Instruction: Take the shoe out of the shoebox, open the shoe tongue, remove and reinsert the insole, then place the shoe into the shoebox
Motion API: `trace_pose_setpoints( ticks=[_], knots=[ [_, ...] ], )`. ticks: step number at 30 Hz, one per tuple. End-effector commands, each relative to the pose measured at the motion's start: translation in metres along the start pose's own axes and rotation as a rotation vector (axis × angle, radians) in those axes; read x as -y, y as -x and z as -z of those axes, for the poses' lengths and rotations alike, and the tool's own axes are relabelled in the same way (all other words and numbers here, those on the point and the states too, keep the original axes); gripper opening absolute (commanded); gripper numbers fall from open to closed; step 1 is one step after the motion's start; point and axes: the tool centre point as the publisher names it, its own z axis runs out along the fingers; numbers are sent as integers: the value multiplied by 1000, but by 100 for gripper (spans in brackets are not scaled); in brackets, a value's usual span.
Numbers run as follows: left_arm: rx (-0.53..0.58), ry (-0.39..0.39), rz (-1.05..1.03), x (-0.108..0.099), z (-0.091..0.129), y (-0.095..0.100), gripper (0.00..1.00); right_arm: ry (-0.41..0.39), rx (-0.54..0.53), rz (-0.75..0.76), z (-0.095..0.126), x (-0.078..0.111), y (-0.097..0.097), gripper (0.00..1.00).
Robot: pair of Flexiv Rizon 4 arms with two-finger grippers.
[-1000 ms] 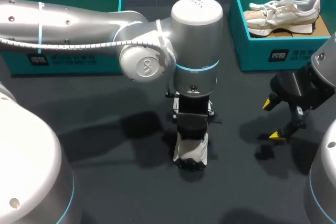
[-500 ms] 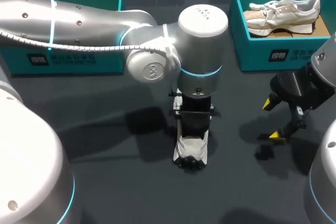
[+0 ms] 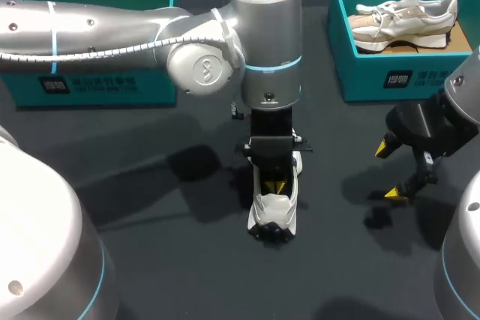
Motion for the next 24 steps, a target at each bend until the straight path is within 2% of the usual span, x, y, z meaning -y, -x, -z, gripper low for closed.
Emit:
trace_pose_setpoints(
  ticks=[1,7,15,24],
  knots=[
    [-9,-26,-6,14,18,1,0,-2,3,-1,0,0,-2,100],
    [-57,-71,7,25,20,10,0,-2,3,-1,0,0,-2,100],
    [-103,-145,33,32,18,8,0,-2,3,-1,0,0,-2,100],
    [-104,-180,40,32,-22,-4,0,-2,3,-1,0,0,-2,100]
  ],
)
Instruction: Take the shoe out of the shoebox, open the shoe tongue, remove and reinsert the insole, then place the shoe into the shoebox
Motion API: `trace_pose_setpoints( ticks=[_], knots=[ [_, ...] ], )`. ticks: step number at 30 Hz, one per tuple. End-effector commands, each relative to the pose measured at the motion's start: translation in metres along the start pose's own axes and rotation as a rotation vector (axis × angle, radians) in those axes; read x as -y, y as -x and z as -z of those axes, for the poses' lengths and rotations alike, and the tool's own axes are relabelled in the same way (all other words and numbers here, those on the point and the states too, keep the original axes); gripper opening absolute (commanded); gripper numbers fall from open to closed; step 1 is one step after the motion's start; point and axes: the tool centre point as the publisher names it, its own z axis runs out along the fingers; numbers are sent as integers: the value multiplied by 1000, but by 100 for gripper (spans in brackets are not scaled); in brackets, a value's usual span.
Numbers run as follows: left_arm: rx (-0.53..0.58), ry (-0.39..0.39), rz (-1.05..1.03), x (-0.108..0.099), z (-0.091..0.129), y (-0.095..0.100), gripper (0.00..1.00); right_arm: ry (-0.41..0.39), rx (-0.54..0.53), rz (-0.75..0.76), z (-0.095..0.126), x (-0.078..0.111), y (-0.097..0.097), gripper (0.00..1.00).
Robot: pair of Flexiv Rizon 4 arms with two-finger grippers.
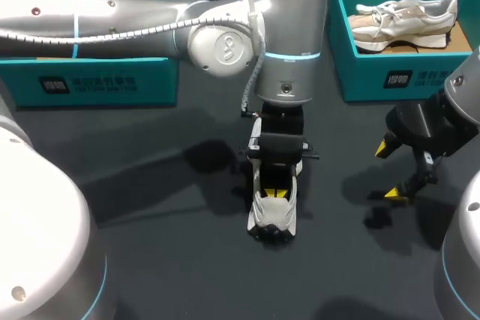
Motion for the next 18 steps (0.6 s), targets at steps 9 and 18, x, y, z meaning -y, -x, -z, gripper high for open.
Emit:
trace_pose_setpoints(
  ticks=[9,18],
  knots=[
    [72,26,-39,-19,-41,-7,0,-2,3,-1,0,0,-2,100],
    [66,131,-26,-53,-53,-4,0,-2,3,-1,0,0,-2,100]
  ],
)
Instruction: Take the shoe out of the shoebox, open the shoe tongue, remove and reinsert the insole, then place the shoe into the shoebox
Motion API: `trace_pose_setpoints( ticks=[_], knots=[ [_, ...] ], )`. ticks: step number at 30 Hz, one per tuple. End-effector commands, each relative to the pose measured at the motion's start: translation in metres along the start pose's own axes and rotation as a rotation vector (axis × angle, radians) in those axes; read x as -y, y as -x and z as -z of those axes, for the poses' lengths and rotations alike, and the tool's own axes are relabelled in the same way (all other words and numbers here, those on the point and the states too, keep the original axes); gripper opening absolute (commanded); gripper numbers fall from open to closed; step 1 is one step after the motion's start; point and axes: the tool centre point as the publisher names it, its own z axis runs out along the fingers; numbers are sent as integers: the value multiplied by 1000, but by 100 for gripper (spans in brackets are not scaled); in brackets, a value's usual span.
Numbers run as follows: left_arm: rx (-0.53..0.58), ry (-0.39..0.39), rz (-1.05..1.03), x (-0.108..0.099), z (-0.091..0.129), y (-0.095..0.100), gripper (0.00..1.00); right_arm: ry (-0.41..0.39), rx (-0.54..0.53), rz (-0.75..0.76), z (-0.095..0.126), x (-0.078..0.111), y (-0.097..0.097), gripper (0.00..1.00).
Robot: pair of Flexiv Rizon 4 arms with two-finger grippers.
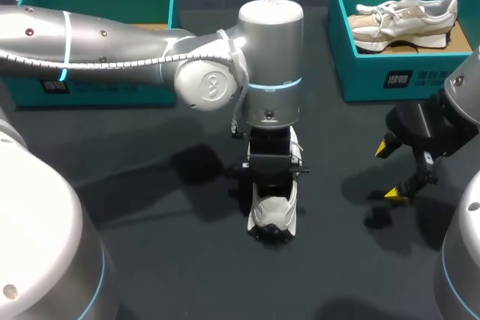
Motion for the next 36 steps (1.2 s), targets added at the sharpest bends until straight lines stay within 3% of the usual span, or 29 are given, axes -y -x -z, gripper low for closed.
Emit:
trace_pose_setpoints(
  ticks=[1,7,16,20,28,36],
  knots=[
    [-7,39,11,-20,-13,-1,0,-2,3,-1,0,0,-2,100],
    [-12,102,46,-50,-7,4,0,-2,3,-1,0,0,-2,100],
    [-41,188,65,-74,4,0,0,-2,3,-1,0,0,-2,100],
    [-16,197,44,-63,27,-1,0,-2,3,-1,0,0,-2,100],
    [29,116,-41,-16,61,4,0,-2,3,-1,0,0,-2,100],
    [6,31,-63,16,33,20,0,-2,3,-1,0,0,-2,100]
  ],
)
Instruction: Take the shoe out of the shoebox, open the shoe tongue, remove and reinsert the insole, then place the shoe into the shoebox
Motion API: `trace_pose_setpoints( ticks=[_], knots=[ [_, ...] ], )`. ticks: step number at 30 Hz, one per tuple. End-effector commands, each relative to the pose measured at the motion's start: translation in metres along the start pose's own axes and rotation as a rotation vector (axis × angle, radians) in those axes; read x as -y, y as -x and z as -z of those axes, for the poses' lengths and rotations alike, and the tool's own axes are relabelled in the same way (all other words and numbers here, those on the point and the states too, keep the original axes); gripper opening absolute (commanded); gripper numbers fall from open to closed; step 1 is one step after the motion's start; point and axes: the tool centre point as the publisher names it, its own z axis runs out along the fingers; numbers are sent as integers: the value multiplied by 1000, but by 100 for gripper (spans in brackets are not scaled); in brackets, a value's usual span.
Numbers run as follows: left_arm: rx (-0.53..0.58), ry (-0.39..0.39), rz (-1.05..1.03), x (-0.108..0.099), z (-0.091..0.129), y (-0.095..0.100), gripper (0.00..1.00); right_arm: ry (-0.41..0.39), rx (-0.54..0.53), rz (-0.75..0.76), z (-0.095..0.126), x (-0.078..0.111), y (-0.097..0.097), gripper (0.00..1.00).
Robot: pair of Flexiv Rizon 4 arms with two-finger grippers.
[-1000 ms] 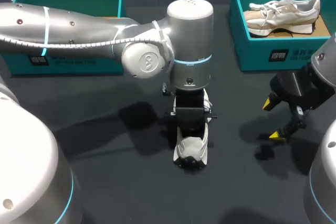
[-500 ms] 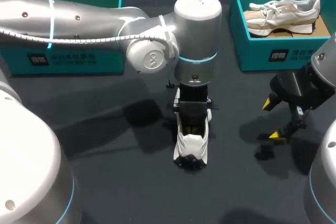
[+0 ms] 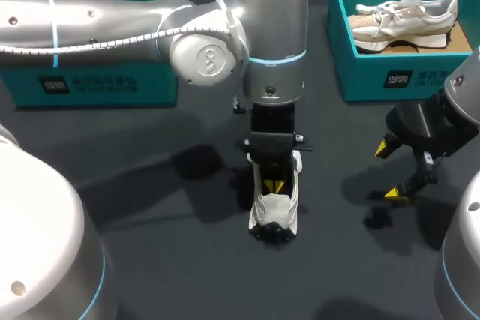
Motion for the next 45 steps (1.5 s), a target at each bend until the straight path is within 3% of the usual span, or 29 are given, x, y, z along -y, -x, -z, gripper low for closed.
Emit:
trace_pose_setpoints(
  ticks=[1,6,13,23,27,31,37,42,45],
  knots=[
    [-3,-38,4,10,-22,13,0,-3,3,-1,0,0,-2,100],
    [-20,-77,29,8,-50,14,0,-3,3,-1,0,0,-2,100],
    [-38,-13,79,-24,-79,2,0,-3,3,-1,0,0,-2,100],
    [-65,170,132,-72,-66,-18,0,-3,3,-1,0,0,-2,100],
    [-67,214,145,-79,-55,-22,0,-3,3,-1,0,0,-2,100],
    [-12,183,118,-63,-34,-15,0,-3,3,-1,0,0,-2,100],
    [53,110,27,-15,-14,2,0,-3,3,-1,0,0,-2,100],
    [37,35,-22,12,-23,10,0,-3,3,-1,0,0,-2,100],
    [-5,10,-24,18,-44,15,0,-3,3,-1,0,0,-2,100]
  ],
)
